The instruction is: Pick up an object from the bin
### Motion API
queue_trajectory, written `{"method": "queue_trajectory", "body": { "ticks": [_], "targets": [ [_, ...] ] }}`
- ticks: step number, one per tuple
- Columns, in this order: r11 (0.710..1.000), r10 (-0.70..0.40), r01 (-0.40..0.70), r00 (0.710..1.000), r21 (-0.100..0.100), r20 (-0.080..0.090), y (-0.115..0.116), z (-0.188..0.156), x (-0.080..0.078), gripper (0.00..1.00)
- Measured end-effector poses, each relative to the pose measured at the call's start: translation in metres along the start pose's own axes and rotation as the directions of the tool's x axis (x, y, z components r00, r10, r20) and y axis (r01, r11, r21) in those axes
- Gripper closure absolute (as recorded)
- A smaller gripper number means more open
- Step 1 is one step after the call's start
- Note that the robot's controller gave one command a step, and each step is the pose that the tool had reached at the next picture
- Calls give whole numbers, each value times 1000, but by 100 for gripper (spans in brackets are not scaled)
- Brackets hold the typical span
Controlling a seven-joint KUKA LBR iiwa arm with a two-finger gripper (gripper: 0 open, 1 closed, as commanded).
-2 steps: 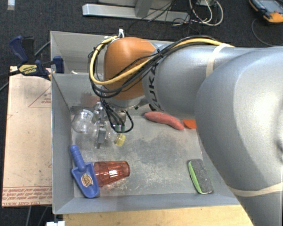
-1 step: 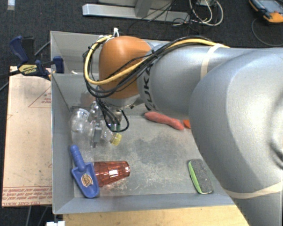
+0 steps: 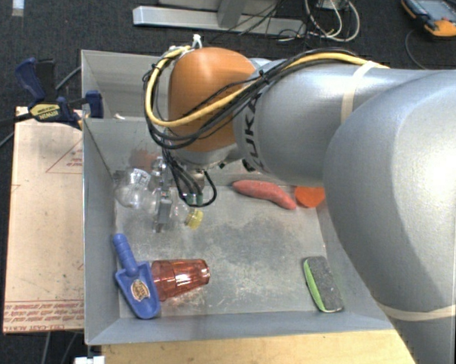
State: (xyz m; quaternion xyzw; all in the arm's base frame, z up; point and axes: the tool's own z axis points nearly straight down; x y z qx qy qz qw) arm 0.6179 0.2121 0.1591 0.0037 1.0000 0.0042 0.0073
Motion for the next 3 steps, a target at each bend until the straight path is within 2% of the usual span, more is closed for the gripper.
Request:
{"method": "queue_trajectory", "body": {
  "ticks": [1,2,3],
  "targets": [
    [999,50,-50,999,-1,1,-7,-12,-27,100],
    [998,70,-70,998,-2,3,-14,-32,-12,100],
    [999,45,-45,999,-4,10,-13,-76,-33,100]
  ]
}}
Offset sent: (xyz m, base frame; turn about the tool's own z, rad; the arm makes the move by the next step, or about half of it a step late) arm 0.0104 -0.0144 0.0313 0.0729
